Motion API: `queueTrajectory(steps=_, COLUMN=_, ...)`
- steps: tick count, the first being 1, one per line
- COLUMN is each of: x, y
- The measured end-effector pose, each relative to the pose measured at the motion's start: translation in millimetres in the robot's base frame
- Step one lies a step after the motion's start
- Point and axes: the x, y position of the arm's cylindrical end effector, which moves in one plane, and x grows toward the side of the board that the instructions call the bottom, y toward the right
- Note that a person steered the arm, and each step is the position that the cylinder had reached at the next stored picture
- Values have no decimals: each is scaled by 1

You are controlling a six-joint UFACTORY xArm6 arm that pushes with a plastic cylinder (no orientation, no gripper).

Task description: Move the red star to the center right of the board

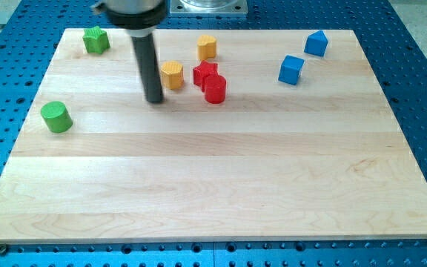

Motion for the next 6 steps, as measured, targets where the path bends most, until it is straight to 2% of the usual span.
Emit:
queueTrajectory(steps=2, x=-57, y=38)
queueTrajectory(steps=3, x=-68, y=103)
queueTrajectory(steps=4, x=-37, y=128)
queueTrajectory(steps=5, x=-42, y=135)
queueTrajectory(steps=6, x=-55, y=65)
